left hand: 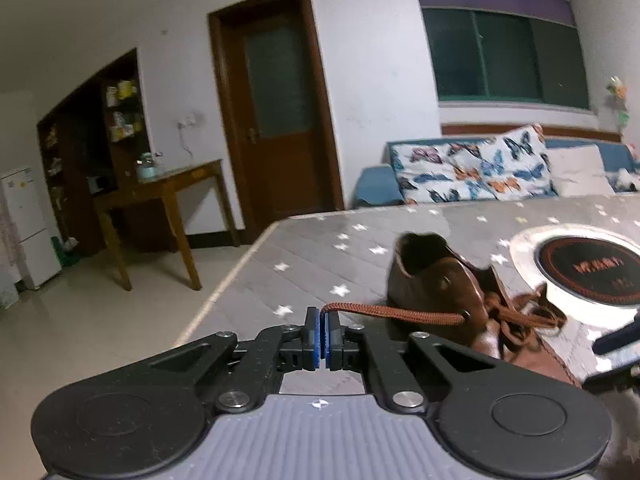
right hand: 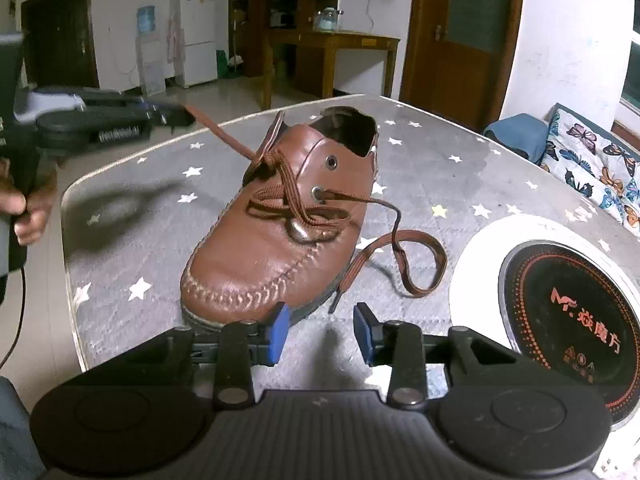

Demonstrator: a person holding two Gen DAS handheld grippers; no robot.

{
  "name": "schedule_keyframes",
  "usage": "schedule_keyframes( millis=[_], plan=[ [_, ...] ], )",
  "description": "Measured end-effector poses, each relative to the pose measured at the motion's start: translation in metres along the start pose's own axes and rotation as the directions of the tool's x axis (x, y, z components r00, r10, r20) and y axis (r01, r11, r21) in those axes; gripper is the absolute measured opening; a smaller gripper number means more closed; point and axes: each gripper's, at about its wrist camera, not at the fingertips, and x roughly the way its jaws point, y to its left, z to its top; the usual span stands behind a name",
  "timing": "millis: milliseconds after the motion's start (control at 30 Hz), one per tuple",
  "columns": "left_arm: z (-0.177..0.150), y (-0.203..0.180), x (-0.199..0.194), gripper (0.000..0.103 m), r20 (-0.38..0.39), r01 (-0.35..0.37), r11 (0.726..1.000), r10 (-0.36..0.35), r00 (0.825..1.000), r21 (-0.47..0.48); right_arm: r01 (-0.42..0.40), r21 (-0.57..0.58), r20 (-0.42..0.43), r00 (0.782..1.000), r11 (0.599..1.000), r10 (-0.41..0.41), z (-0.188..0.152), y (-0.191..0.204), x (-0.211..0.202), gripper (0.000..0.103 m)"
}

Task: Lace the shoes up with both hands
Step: 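Pull the brown lace up and away from the shoe with the left gripper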

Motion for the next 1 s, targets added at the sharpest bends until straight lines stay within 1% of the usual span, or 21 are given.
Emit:
schedule_keyframes(
  millis=[167,367,500,567,600,633,667,700,867,967,1000],
  plan=[
    [0.008,0.017,-0.012,0.002,0.034,-0.055,0.997,0.057,0.998,-0.046,0.008,-0.005,-0.009,1.0,1.0,-0.008,-0.002,0.003,-0.002,0.037],
    [0.014,0.033,-0.027,0.003,0.061,-0.086,0.992,0.092,0.994,-0.098,0.019,0.006,-0.013,1.0,1.0,-0.019,-0.004,0.001,-0.002,0.037],
    [0.014,0.03,-0.03,0.003,0.071,-0.091,0.991,0.098,0.993,-0.095,0.026,0.007,-0.011,1.0,1.0,-0.026,-0.004,0.001,-0.004,0.037],
    [0.015,0.026,-0.029,0.003,0.077,-0.12,0.99,0.126,0.989,-0.079,0.025,0.01,-0.009,1.0,1.0,-0.025,-0.003,0.001,-0.004,0.037],
    [0.015,0.024,-0.029,0.002,0.082,-0.137,0.988,0.143,0.986,-0.07,0.026,0.008,-0.008,1.0,1.0,-0.026,-0.003,0.002,-0.004,0.037],
    [0.014,0.021,-0.028,0.003,0.089,-0.175,0.983,0.179,0.98,-0.052,0.025,0.007,-0.005,1.0,1.0,-0.025,-0.003,0.002,-0.005,0.037],
    [0.013,0.017,-0.026,0.002,0.098,-0.232,0.972,0.234,0.967,-0.028,0.023,0.007,-0.003,1.0,1.0,-0.022,-0.003,0.003,-0.005,0.037],
    [0.012,0.017,-0.024,0.002,0.099,-0.262,0.965,0.264,0.959,-0.027,0.021,0.006,-0.002,1.0,1.0,-0.021,-0.003,0.004,-0.006,0.037],
    [0.015,0.029,-0.024,0.002,0.093,-0.301,0.951,0.307,0.947,-0.076,0.025,0.0,-0.001,1.0,1.0,-0.025,-0.004,0.003,-0.006,0.038],
    [0.017,0.036,-0.027,0.002,0.101,-0.319,0.945,0.326,0.94,-0.076,0.028,0.004,-0.003,1.0,1.0,-0.028,-0.003,0.001,-0.004,0.038],
    [0.017,0.037,-0.027,0.002,0.106,-0.335,0.94,0.341,0.934,-0.07,0.028,0.006,-0.004,1.0,1.0,-0.028,-0.003,0.0,-0.003,0.038]
  ],
)
